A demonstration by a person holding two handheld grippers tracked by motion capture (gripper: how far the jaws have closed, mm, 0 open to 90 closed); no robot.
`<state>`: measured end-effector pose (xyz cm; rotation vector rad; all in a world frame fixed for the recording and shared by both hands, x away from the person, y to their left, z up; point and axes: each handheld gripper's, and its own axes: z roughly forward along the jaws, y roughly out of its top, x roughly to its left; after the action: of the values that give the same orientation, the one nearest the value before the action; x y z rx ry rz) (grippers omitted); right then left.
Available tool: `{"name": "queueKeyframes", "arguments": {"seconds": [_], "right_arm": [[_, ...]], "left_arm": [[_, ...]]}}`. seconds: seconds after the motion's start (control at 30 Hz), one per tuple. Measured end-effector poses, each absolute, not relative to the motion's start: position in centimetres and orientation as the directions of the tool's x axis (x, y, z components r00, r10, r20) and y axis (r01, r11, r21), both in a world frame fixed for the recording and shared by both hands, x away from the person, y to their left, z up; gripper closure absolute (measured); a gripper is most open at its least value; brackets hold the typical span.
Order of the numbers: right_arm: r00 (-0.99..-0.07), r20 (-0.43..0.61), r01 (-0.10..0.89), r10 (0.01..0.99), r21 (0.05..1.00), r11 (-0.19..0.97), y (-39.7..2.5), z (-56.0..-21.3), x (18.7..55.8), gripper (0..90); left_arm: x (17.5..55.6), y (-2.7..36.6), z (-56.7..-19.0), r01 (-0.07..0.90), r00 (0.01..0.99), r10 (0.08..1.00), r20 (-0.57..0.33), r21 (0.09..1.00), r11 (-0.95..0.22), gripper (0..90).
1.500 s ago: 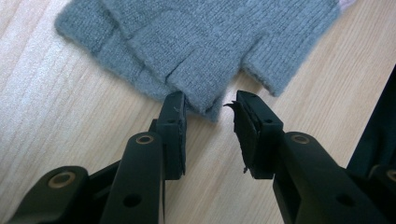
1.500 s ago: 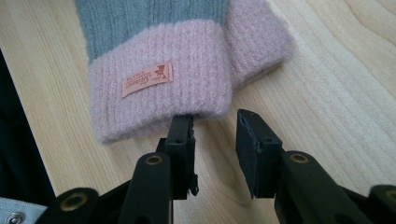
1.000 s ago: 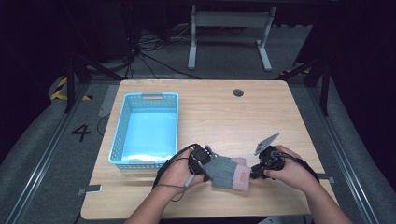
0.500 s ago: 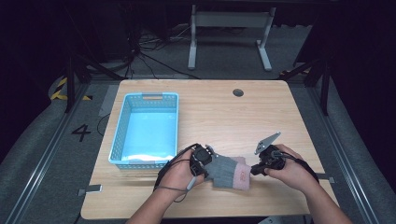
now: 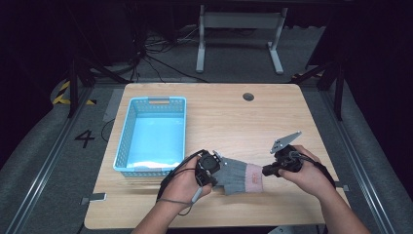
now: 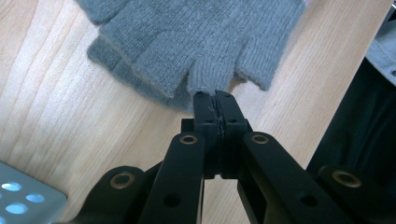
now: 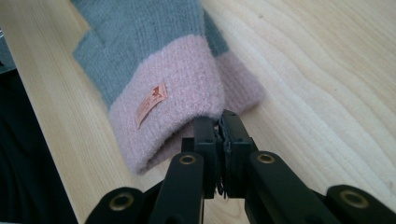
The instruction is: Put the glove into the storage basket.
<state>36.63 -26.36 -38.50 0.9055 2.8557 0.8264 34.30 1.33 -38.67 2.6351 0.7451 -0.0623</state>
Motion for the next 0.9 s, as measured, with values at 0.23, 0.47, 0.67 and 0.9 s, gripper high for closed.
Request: {"name": "queueKeyframes", "arguments": {"seconds": [0.23, 0.47, 0.67, 0.9], "right_arm": [[-0.821, 0.121, 0.531, 0.559, 0.521, 0.668, -26.2, -38.3, 37.5, 87.4], [-0.81, 0.127, 0.546, 0.572, 0.517, 0.659, -25.9, -38.8, 38.1, 87.4], [-0.802, 0.137, 0.564, 0.581, 0.494, 0.662, -25.8, -39.7, 38.6, 87.4], [-0.791, 0.146, 0.581, 0.594, 0.485, 0.654, -25.8, -40.9, 39.3, 87.4]], "left_arm": [[34.0, 1.2, -38.6, 0.504, 0.862, 0.485, -0.147, 0.362, -0.785, 89.4], [34.1, 0.9, -39.0, 0.503, 0.863, 0.479, -0.158, 0.336, -0.796, 89.4], [34.5, 0.8, -39.7, 0.509, 0.861, 0.48, -0.171, 0.32, -0.799, 89.4], [35.4, 0.8, -40.8, 0.529, 0.849, 0.494, -0.189, 0.307, -0.791, 89.4]]}}
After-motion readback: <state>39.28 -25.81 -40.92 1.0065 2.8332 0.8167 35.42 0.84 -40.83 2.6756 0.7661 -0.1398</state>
